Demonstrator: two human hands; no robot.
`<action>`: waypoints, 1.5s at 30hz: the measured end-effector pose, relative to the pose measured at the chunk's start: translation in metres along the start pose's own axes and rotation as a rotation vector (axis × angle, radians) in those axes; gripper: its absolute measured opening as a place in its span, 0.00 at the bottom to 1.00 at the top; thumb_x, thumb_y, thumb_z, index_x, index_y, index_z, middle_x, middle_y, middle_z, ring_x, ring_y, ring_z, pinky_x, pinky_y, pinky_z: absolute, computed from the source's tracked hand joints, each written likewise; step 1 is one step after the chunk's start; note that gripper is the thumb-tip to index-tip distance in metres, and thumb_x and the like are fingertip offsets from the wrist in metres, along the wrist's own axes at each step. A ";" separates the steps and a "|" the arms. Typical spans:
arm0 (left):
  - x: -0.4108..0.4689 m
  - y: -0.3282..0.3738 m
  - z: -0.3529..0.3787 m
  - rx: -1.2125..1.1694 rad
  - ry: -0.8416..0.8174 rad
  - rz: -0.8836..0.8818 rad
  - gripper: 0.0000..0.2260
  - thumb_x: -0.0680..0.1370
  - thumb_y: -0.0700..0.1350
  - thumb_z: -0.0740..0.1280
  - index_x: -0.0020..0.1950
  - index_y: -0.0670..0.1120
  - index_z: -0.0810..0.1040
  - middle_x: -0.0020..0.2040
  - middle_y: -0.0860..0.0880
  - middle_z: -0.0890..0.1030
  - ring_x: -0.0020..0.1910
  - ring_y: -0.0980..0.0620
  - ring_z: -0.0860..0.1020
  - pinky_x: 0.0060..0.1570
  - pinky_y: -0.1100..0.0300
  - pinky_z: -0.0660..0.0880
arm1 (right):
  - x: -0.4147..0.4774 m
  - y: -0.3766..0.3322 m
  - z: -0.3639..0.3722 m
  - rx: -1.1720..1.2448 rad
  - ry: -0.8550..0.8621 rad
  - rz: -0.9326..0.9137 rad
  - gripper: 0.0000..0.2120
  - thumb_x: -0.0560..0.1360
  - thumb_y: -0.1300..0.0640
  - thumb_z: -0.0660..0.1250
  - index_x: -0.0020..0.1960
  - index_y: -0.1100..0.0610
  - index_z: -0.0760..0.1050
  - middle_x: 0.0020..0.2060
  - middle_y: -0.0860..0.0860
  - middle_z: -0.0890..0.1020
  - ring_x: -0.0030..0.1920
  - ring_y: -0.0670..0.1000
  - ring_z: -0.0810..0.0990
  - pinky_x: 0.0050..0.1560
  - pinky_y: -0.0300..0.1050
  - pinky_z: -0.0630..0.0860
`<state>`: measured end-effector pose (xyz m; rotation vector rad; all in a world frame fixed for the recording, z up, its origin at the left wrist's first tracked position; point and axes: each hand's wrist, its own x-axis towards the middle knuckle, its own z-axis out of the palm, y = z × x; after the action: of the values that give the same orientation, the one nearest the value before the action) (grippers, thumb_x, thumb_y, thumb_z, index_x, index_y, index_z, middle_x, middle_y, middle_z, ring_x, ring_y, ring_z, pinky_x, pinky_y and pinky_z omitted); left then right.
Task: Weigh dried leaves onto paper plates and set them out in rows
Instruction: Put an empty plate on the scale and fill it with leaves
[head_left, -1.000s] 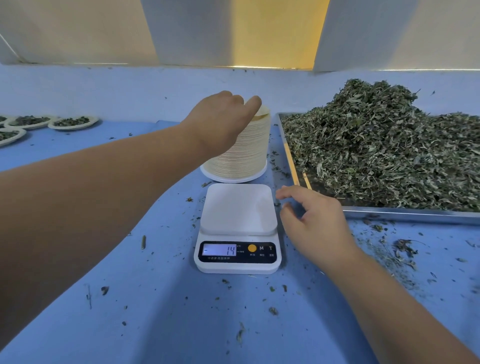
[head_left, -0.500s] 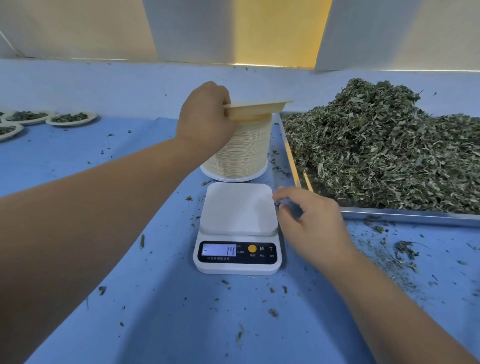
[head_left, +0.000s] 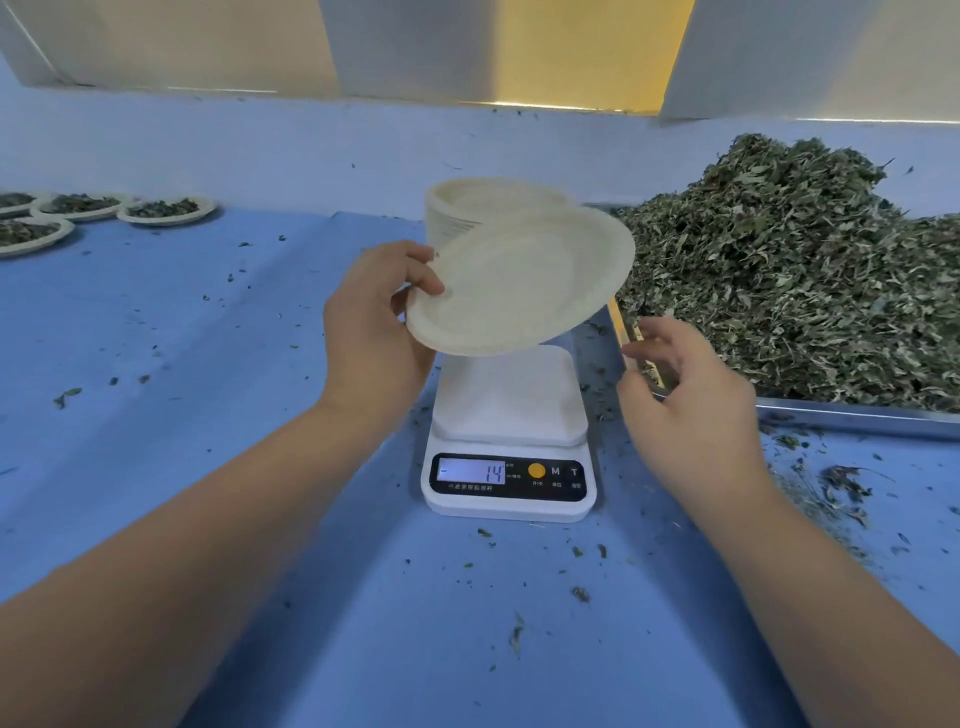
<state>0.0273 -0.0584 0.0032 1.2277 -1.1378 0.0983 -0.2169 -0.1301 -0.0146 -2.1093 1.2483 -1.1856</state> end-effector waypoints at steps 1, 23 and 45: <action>-0.006 -0.003 -0.004 -0.014 -0.012 -0.010 0.11 0.67 0.34 0.65 0.44 0.47 0.79 0.56 0.53 0.80 0.58 0.55 0.79 0.54 0.52 0.77 | 0.000 -0.001 0.000 0.011 0.001 -0.004 0.21 0.78 0.53 0.65 0.70 0.43 0.68 0.58 0.37 0.81 0.47 0.23 0.72 0.46 0.27 0.67; -0.029 -0.028 -0.024 0.123 -0.225 -0.427 0.18 0.76 0.35 0.71 0.61 0.55 0.78 0.44 0.64 0.84 0.48 0.64 0.83 0.49 0.70 0.78 | -0.003 -0.011 0.015 -0.268 -0.302 -0.170 0.25 0.82 0.64 0.59 0.78 0.54 0.66 0.75 0.53 0.71 0.79 0.47 0.60 0.79 0.49 0.53; -0.030 -0.025 -0.034 0.251 -0.376 -0.419 0.27 0.76 0.34 0.57 0.56 0.63 0.85 0.50 0.65 0.86 0.54 0.65 0.82 0.56 0.61 0.78 | -0.009 -0.014 -0.002 -0.176 -0.255 -0.037 0.24 0.82 0.65 0.57 0.77 0.54 0.68 0.55 0.62 0.81 0.38 0.46 0.65 0.47 0.40 0.64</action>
<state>0.0490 -0.0277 -0.0325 1.7368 -1.1844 -0.3276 -0.2136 -0.1149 -0.0085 -2.3326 1.2381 -0.8131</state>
